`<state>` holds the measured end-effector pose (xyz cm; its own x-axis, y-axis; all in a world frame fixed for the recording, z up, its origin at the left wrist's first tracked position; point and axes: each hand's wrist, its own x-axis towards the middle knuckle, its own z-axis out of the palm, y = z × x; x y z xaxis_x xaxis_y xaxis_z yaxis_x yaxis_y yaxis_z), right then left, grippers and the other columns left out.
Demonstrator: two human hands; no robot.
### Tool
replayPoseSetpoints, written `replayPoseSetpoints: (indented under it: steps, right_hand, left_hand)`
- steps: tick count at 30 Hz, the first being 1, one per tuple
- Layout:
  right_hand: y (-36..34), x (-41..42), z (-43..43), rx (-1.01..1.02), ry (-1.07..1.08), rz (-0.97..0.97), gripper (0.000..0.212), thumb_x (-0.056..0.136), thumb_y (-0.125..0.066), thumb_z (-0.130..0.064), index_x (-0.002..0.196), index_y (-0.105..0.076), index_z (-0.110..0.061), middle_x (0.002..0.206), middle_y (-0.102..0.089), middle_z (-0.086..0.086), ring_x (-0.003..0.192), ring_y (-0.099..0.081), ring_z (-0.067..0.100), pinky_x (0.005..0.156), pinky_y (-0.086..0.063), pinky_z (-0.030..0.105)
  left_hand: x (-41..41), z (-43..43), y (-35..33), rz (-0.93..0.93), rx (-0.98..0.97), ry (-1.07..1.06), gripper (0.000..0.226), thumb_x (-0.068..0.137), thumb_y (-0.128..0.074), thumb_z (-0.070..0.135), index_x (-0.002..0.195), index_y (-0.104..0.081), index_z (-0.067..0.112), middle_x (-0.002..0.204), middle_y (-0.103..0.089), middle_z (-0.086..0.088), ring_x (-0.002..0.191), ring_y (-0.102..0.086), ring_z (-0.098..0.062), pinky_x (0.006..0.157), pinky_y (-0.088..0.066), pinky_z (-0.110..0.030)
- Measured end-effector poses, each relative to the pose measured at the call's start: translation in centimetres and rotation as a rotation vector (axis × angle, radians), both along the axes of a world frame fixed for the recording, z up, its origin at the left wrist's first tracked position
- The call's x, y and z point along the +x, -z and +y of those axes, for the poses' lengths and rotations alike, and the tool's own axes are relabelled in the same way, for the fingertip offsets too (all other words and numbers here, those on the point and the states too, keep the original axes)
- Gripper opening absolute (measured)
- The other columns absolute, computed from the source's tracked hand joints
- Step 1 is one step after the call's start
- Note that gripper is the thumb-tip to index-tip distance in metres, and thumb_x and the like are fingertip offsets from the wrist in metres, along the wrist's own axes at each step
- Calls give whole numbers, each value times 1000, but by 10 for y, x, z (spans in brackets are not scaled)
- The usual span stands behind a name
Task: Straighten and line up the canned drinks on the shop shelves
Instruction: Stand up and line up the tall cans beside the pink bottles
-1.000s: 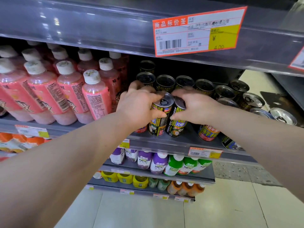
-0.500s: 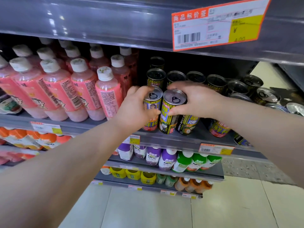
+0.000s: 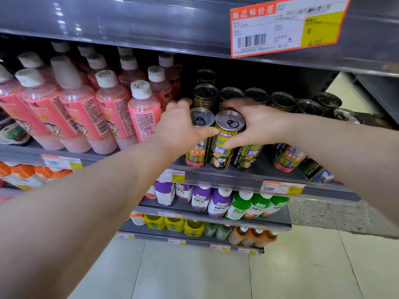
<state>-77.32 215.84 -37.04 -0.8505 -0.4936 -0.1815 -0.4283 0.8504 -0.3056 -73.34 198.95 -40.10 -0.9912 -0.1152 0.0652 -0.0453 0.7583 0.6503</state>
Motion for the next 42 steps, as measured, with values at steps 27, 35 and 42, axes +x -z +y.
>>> replayPoseSetpoints:
  steps: [27, 35, 42]
  right_hand:
    - [-2, 1, 3, -111, -30, -88, 63, 79, -72, -27, 135, -43, -23, 128, -53, -4, 113, -49, 12, 88, -37, 18]
    - [-1, 6, 6, -127, -47, -67, 78, 76, -75, -28, 142, -35, -28, 143, -42, -10, 126, -38, 3, 99, -28, 12]
    - [-9, 6, 41, 147, 49, 87, 84, 74, -74, -39, 144, -29, -25, 145, -41, 4, 129, -42, 23, 102, -38, 30]
  left_hand:
    - [0, 0, -3, 40, -3, 152, 63, 79, -70, 23, 136, -45, 13, 137, -42, -10, 127, -41, -22, 99, -28, -18]
    - [8, 2, 2, 35, -145, 191, 64, 80, -68, 29, 137, -42, 18, 139, -37, -6, 130, -34, -27, 108, -30, -35]
    - [5, 25, -3, 93, -478, 276, 65, 84, -49, 58, 143, -26, 39, 147, -33, 7, 133, -25, -26, 104, -21, -42]
